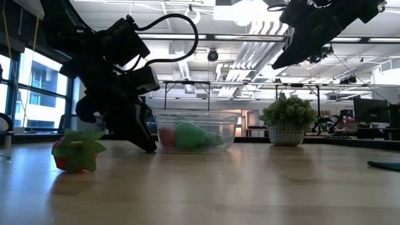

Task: Pick and placing Produce into tupperware
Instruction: Put the black olive into the transparent bin, then put the black cherry into the transparent bin

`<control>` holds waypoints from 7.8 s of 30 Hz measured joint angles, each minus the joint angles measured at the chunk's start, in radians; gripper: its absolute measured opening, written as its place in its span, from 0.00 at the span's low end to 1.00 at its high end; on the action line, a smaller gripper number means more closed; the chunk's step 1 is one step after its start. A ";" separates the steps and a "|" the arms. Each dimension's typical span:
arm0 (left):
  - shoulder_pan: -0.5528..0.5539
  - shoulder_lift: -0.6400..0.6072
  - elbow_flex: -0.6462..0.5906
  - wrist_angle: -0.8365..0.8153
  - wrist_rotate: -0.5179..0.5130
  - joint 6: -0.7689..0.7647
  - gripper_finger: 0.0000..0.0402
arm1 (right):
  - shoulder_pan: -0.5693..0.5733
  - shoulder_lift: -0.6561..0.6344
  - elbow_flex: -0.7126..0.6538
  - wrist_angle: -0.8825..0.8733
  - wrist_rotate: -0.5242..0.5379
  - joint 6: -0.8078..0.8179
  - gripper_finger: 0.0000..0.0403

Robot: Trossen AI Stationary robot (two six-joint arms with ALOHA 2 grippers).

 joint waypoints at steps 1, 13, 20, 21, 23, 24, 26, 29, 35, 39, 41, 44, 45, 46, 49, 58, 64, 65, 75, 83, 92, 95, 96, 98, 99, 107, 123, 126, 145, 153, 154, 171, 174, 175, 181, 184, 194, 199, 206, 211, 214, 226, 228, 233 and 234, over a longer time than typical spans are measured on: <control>0.000 0.000 0.000 0.000 0.001 0.000 0.13 | 0.000 0.000 0.000 0.000 0.000 0.000 0.00; 0.000 -0.006 -0.002 0.003 0.029 0.035 0.14 | 0.000 0.000 0.000 0.000 0.000 0.000 0.00; -0.034 -0.061 -0.007 -0.002 0.152 0.039 0.10 | 0.000 0.000 0.000 0.000 0.000 0.000 0.00; -0.045 -0.072 -0.006 0.004 0.159 0.039 0.11 | 0.000 0.000 0.000 0.000 0.000 0.000 0.00; -0.067 -0.093 -0.006 0.006 0.165 0.039 0.13 | 0.000 0.000 0.000 0.000 0.000 0.000 0.00; -0.082 -0.102 -0.006 0.016 0.165 0.039 0.14 | 0.000 0.000 0.000 0.000 0.000 0.000 0.00; -0.104 -0.122 -0.006 0.040 0.164 0.041 0.15 | 0.000 0.000 0.000 0.000 0.000 0.000 0.00; -0.124 -0.154 -0.005 0.106 0.151 0.063 0.16 | 0.000 0.000 0.000 0.000 0.000 0.000 0.00; -0.082 -0.222 0.028 0.147 0.065 0.155 0.11 | 0.000 0.000 0.000 0.000 0.000 0.000 0.00; -0.009 -0.225 0.102 0.125 0.062 0.206 0.12 | 0.000 0.000 0.000 0.000 0.000 0.000 0.00; 0.035 -0.219 0.164 0.042 0.058 0.237 0.14 | 0.000 0.000 0.000 0.000 0.000 0.000 0.00; 0.097 -0.206 0.255 -0.173 0.019 0.297 0.15 | 0.000 0.000 0.000 0.000 0.000 0.000 0.00; 0.117 -0.201 0.282 -0.227 0.000 0.313 0.15 | 0.000 0.000 0.000 0.000 0.000 0.000 0.00; 0.133 -0.189 0.309 -0.258 -0.016 0.326 0.16 | 0.000 0.000 0.000 0.000 0.000 0.000 0.00; 0.184 -0.167 0.351 -0.370 -0.012 0.354 0.16 | 0.000 0.000 0.000 -0.001 0.000 0.000 0.00; 0.290 -0.071 0.367 -0.426 0.001 0.367 0.16 | 0.000 0.000 0.000 0.000 0.000 0.000 0.00; 0.315 -0.032 0.366 -0.427 0.003 0.367 0.16 | 0.000 0.000 0.000 0.000 0.000 0.000 0.00; 0.315 -0.029 0.367 -0.424 0.003 0.367 0.16 | 0.000 0.000 0.000 0.000 0.000 0.000 0.00; 0.313 0.002 0.367 -0.427 0.034 0.366 0.16 | 0.000 0.000 0.000 0.000 0.000 0.000 0.00; 0.313 0.002 0.367 -0.422 0.034 0.367 0.16 | 0.000 0.000 0.000 0.000 0.000 0.000 0.00; 0.313 0.001 0.367 -0.421 0.034 0.391 0.16 | 0.000 0.000 0.000 0.000 0.000 0.000 0.00; 0.313 0.001 0.367 -0.421 0.034 0.394 0.16 | 0.000 0.000 0.000 0.000 0.000 0.000 0.00; 0.313 0.001 0.367 -0.421 0.035 0.394 0.16 | 0.000 0.000 0.000 0.000 0.000 0.000 0.00; 0.313 0.001 0.367 -0.421 0.049 0.396 0.16 | 0.000 0.000 0.000 0.000 0.000 0.000 0.00; 0.313 0.001 0.367 -0.421 0.057 0.403 0.16 | 0.000 0.000 0.000 0.000 0.000 0.000 0.00; 0.313 0.000 0.367 -0.421 0.058 0.420 0.23 | 0.000 0.000 0.000 0.000 0.000 0.000 0.00; 0.313 -0.043 0.463 -0.567 0.180 0.401 0.39 | 0.000 0.000 0.000 0.000 0.000 0.000 0.00; 0.310 -0.077 0.537 -0.709 0.181 0.417 0.35 | 0.000 0.000 0.000 -0.001 0.000 0.000 0.00; -0.178 -0.383 0.604 -1.268 -0.051 0.195 0.17 | 0.000 0.000 0.000 0.001 0.000 0.000 0.00; -0.407 -0.470 0.381 -1.191 -0.102 -0.097 0.16 | 0.000 0.000 0.000 0.000 0.000 0.000 0.00; -0.430 -0.492 0.349 -1.170 -0.116 -0.129 0.17 | 0.000 0.000 0.000 0.000 0.000 0.000 0.00; -0.734 -0.748 -0.025 -0.759 -0.262 -0.499 0.34 | 0.000 0.000 0.000 0.001 0.000 0.000 0.00; -0.773 -0.710 -0.053 -0.689 -0.254 -0.464 0.37 | 0.000 0.000 0.000 0.000 0.000 0.000 0.00; -0.779 -0.700 -0.057 -0.685 -0.255 -0.457 0.38 | 0.000 0.000 0.000 0.000 0.000 0.000 0.00; -0.779 -0.606 -0.060 -0.675 -0.293 -0.512 0.43 | 0.000 0.000 0.000 -0.001 0.000 0.000 0.00; -0.780 -0.559 -0.060 -0.673 -0.272 -0.539 0.46 | 0.000 0.000 0.000 -0.001 0.000 0.000 0.00; -0.780 -0.487 -0.060 -0.625 -0.233 -0.579 0.56 | 0.000 0.000 0.000 0.000 0.000 0.000 0.00; -0.779 -0.441 -0.060 -0.592 -0.230 -0.606 0.59 | 0.000 0.000 0.000 -0.002 0.000 0.000 0.00; -0.779 -0.400 -0.060 -0.573 -0.243 -0.608 0.62 | 0.000 0.000 0.000 -0.002 0.000 0.000 0.00; -0.778 -0.383 -0.060 -0.576 -0.282 -0.606 0.62 | 0.000 0.000 0.000 -0.001 0.000 0.000 0.00; -0.779 -0.368 -0.060 -0.559 -0.292 -0.606 0.62 | 0.000 0.000 0.000 -0.002 0.000 0.000 0.00; -0.780 -0.287 -0.059 -0.494 -0.265 -0.565 0.62 | 0.000 0.000 0.000 0.000 0.000 0.000 0.00; -0.780 -0.273 -0.057 -0.486 -0.267 -0.553 0.62 | 0.000 0.000 0.000 -0.002 0.000 0.000 0.00; -0.780 -0.270 -0.058 -0.480 -0.271 -0.518 0.61 | 0.000 0.000 0.000 0.000 0.000 0.000 0.00; -0.780 -0.272 -0.058 -0.479 -0.273 -0.513 0.60 | 0.000 0.000 0.000 0.000 0.000 0.000 0.00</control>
